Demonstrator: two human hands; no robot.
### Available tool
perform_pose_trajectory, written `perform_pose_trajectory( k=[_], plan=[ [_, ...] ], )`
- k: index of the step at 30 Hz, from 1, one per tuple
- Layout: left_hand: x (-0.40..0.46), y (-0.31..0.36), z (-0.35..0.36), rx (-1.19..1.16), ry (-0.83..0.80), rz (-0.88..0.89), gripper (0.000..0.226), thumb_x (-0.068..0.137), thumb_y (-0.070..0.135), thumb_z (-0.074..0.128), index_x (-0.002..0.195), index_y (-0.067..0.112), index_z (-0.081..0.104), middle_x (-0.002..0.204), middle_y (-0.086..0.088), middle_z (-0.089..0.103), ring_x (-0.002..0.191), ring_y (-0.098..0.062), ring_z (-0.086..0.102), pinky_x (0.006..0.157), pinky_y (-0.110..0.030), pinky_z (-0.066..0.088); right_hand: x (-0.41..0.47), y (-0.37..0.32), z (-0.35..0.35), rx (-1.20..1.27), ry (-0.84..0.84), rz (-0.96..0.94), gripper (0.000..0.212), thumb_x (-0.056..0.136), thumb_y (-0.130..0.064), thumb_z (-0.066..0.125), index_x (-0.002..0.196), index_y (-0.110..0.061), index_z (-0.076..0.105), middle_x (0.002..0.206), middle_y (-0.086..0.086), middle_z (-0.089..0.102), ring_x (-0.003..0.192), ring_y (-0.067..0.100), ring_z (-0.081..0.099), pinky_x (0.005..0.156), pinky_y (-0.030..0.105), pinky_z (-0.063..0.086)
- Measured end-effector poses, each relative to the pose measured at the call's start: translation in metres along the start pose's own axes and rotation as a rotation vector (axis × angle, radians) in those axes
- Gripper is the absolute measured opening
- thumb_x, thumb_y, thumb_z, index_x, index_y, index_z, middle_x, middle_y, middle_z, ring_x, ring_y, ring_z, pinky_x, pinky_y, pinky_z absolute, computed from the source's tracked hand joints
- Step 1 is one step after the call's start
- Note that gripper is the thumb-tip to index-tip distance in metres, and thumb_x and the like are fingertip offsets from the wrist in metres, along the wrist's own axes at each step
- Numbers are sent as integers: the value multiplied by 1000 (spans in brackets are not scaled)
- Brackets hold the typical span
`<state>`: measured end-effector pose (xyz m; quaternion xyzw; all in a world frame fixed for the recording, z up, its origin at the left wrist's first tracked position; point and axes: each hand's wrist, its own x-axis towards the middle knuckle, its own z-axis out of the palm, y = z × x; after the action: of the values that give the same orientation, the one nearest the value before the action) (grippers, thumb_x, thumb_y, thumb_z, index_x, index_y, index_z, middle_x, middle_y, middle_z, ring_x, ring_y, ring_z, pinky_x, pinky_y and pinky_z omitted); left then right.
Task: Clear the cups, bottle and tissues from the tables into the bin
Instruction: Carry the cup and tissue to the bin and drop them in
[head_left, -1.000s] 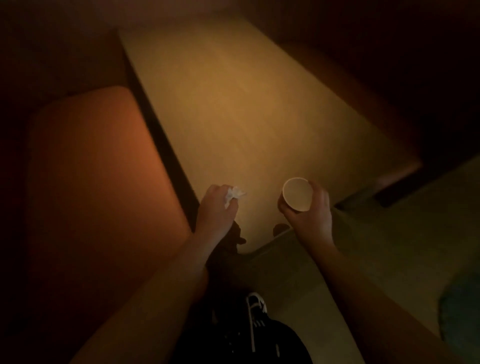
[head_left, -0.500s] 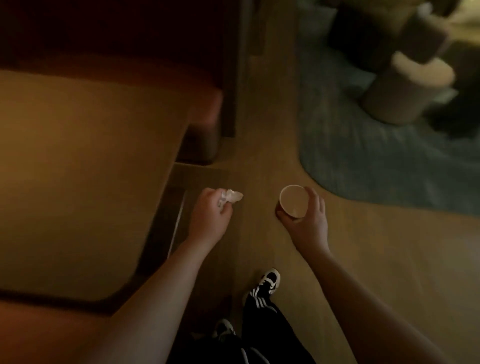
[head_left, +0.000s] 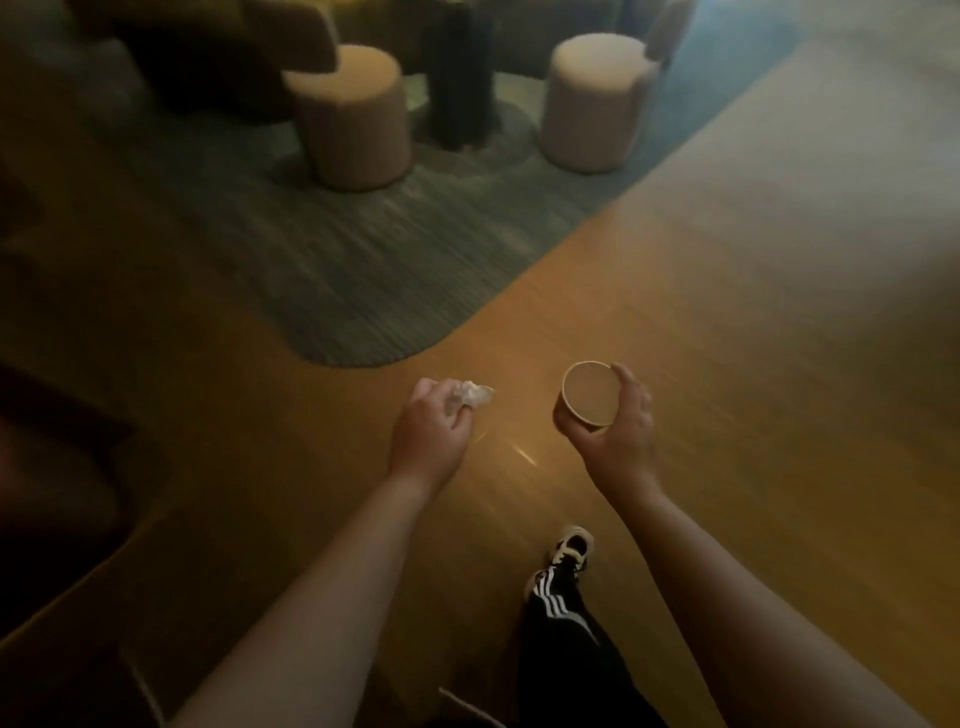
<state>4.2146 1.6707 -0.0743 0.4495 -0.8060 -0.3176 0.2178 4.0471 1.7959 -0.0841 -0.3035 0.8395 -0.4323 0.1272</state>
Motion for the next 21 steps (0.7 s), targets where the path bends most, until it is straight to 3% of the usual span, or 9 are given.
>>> perform_pose_trajectory(
  k=[5,13,19,21],
  plan=[
    [117,80,98,-5,-121,142,18,84,17,59,101,14,64,96,-2,54,81,-19,54,70,-29,46,121,52,-57,-1,140,74,80,73,-33,80,140,-21,37,136,3,46,119,16,46,89,23,34],
    [274,192,213,25,-229,273,20,84,17,60,103,14,63,96,0,53,79,-14,49,67,-25,37,296,97,-135,-12,268,118,80,73,-34,79,140,-26,35,134,-1,44,105,1,40,83,21,34],
    [367,241,267,76,-295,324,18,86,19,58,104,14,62,97,0,52,78,-13,48,63,-24,33,399,119,-164,-29,314,139,78,73,-30,79,139,-22,39,134,0,44,108,4,43,79,10,28],
    [403,252,288,86,-305,324,18,87,20,56,104,15,62,97,1,52,77,-12,48,62,-23,32,438,130,-168,-40,314,154,78,73,-31,79,139,-22,38,135,1,44,109,5,43,81,14,30]
  ],
)
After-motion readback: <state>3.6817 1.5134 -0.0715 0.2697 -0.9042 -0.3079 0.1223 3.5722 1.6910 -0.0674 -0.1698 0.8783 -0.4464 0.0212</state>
